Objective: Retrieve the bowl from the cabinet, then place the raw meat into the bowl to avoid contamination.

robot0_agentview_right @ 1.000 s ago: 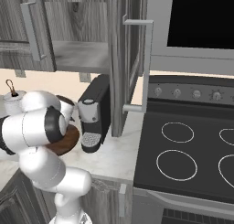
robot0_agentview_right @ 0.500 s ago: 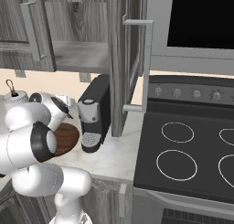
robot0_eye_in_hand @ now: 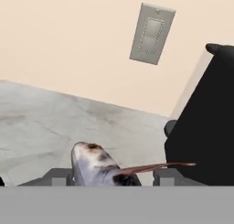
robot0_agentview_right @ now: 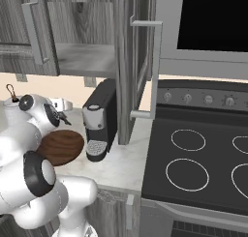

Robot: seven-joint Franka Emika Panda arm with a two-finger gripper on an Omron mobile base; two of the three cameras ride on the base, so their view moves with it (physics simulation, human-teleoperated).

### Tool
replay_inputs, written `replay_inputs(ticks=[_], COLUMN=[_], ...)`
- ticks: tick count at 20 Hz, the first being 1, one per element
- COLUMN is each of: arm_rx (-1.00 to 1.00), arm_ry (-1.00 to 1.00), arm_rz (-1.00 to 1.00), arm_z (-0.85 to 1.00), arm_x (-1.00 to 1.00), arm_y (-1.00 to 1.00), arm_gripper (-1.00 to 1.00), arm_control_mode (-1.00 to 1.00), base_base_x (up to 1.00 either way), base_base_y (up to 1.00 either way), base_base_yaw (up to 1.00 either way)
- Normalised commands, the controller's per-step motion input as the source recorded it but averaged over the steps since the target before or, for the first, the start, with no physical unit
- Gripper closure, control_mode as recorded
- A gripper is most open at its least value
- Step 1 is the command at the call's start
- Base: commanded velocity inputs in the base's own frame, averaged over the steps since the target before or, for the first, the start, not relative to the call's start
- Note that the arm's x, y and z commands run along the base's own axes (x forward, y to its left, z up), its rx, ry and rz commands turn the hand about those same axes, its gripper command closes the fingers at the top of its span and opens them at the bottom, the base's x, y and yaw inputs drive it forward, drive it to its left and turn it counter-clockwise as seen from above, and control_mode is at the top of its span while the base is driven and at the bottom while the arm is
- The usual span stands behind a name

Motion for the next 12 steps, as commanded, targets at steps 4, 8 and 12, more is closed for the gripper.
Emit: replay_inputs(ticks=[4,8,12], arm_rx=[-0.07,-0.05,-0.02], arm_ry=[0.18,0.23,0.24], arm_rz=[0.01,0.02,0.02], arm_z=[0.05,0.00,0.00], arm_x=[-0.44,-0.45,-0.37], arm_y=[0.11,0.08,0.06], arm_gripper=[1.00,1.00,1.00], arm_control_mode=[-1.00,-1.00,-1.00], base_base_x=[0.00,0.00,0.00], base_base_y=[0.00,0.00,0.00], base_base_yaw=[0.00,0.00,0.00])
